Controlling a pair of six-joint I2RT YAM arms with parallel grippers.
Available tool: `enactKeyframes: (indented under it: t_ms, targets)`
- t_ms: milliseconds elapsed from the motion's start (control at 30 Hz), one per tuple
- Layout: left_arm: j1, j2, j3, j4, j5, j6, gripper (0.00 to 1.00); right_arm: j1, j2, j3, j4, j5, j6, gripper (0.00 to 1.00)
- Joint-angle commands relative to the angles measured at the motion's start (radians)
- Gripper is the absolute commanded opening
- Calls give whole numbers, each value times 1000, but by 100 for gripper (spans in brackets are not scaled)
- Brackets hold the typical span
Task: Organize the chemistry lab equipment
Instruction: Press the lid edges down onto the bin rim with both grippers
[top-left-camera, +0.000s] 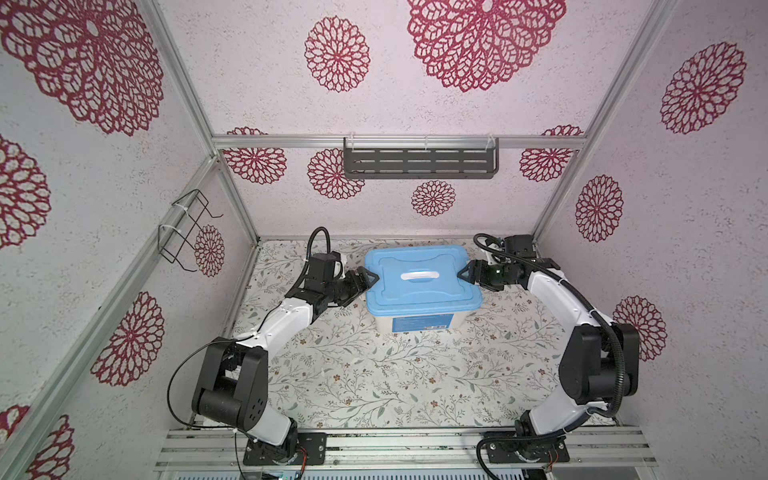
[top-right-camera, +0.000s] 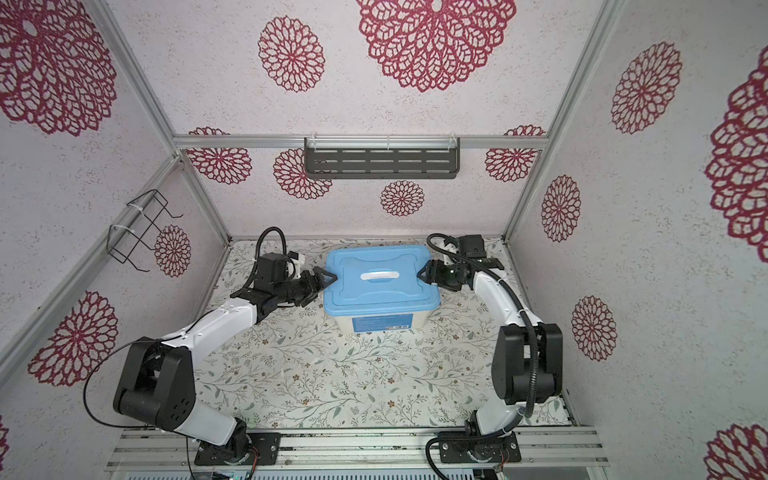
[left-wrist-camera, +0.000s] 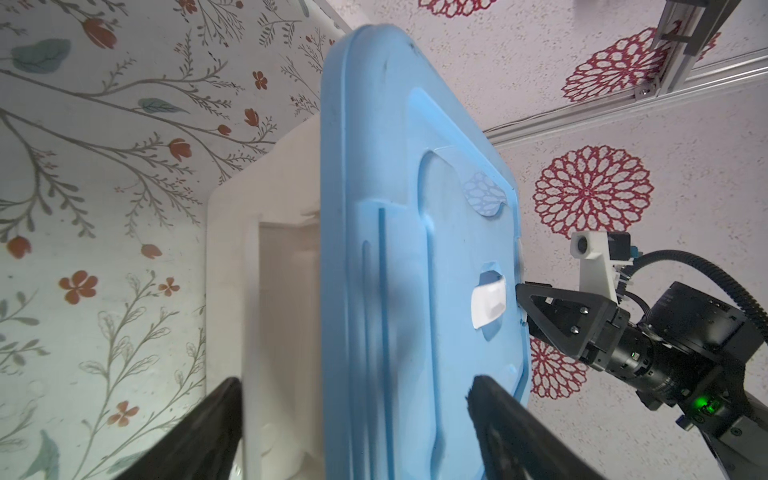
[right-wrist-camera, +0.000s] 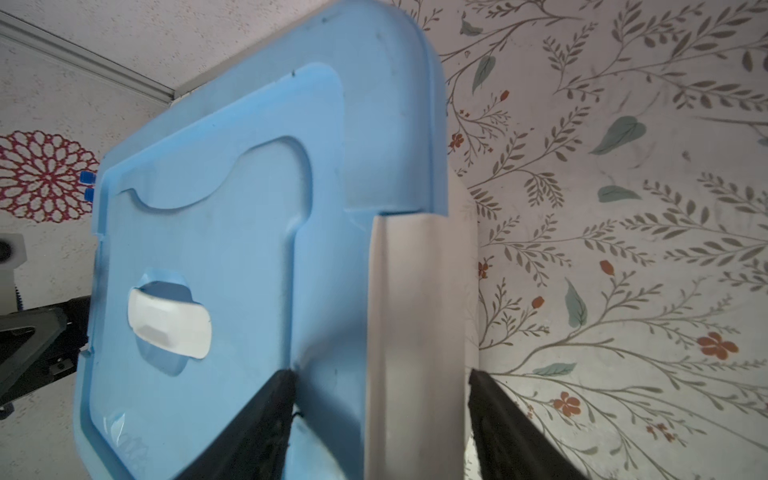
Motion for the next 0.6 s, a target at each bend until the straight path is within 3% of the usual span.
enactKeyframes:
  t_ms: [0,300,567]
  targets:
    - [-7,2,22,60,15,-15,87,18,-55,-16,24,-82,7,70]
    - [-11,-19,64,-81,-55,35,74,21,-60,-15,-3,-31,-5,68]
    - [-20,-18,107,-203,-83,125,55,36,-85,-57,1,-34,-29,69]
